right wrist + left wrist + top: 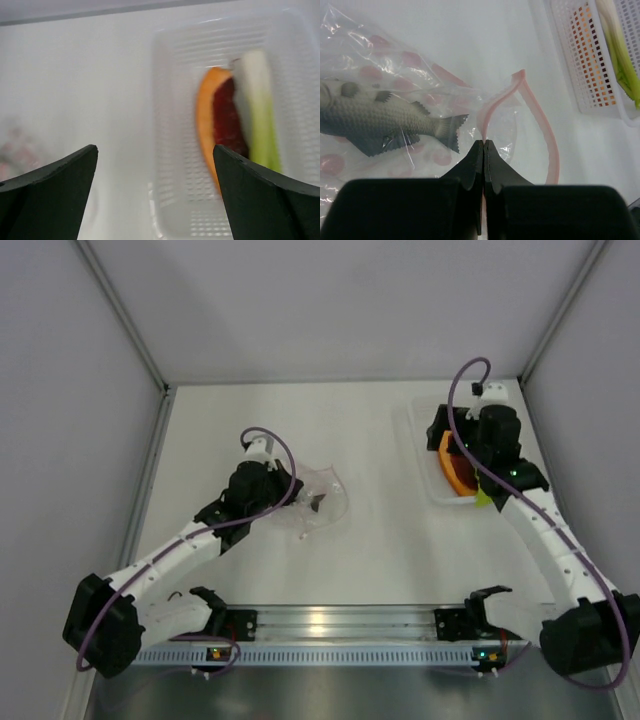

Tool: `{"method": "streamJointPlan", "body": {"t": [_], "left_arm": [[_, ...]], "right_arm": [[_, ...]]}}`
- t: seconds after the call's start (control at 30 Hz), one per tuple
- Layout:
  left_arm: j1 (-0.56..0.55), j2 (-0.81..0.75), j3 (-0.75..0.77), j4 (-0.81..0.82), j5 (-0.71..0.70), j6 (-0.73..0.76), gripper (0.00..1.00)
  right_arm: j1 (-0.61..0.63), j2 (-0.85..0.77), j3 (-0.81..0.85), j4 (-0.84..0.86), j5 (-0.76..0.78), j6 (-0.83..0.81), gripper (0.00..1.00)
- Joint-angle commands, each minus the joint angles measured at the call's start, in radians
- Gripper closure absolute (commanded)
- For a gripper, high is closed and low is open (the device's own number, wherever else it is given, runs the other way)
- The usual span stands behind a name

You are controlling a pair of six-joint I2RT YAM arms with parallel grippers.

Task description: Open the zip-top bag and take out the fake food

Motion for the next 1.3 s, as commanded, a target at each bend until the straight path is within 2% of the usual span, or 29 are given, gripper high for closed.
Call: {"method": "streamJointPlan", "body": {"t": [0.0,0.03,0.07,0.13,0.23,0.3,0.4,0.57,0.77,1.0,1.1,1.27], "left_arm": [[0.002,-0.022,0.061,0.013,0.045,-0.015,1.0],[0.002,-0.024,0.07,0.013,0.045,-0.018,1.0],[0.002,-0.024,0.076,0.011,0.048,-0.02,1.0],[0.002,-0.024,0.087,0.008,0.052,-0.026,1.0],[0.002,-0.024,0.104,0.008,0.052,-0.04,1.0],[0.002,-0.024,0.116,0.008,0.052,-0.047,1.0],[0.002,-0.026,0.138,0.008,0.073,-0.07,1.0],[-0.004,-0.019,0.178,0.009,0.128,-0.101,1.0],[-0.012,-0.025,0.208,0.009,0.188,-0.127,1.0],[-0.014,-0.006,0.218,0.04,0.291,-0.162,1.0],[-0.012,0.016,0.21,0.078,0.34,-0.188,1.0],[-0.012,-0.001,0.204,0.089,0.337,-0.187,1.0]], "right_arm": [[0.067,-0.146,-0.188,0.244,-0.316,0.177,0.01],[0.059,-0.161,-0.237,0.432,-0.47,0.207,0.01],[0.056,-0.167,-0.289,0.485,-0.618,0.253,0.13],[0.106,-0.161,-0.299,0.535,-0.659,0.319,0.22],[0.281,-0.173,-0.29,0.539,-0.575,0.314,0.27],[0.42,-0.168,-0.273,0.526,-0.478,0.31,0.32],[0.566,-0.127,-0.254,0.518,-0.359,0.298,0.4],[0.668,-0.003,-0.204,0.475,-0.23,0.294,0.53],[0.718,0.178,-0.164,0.507,-0.202,0.25,0.61],[0.744,0.302,-0.101,0.466,-0.058,0.25,0.55],[0.76,0.335,-0.102,0.479,0.006,0.303,0.52],[0.76,0.345,-0.129,0.437,0.183,0.304,0.54]]}}
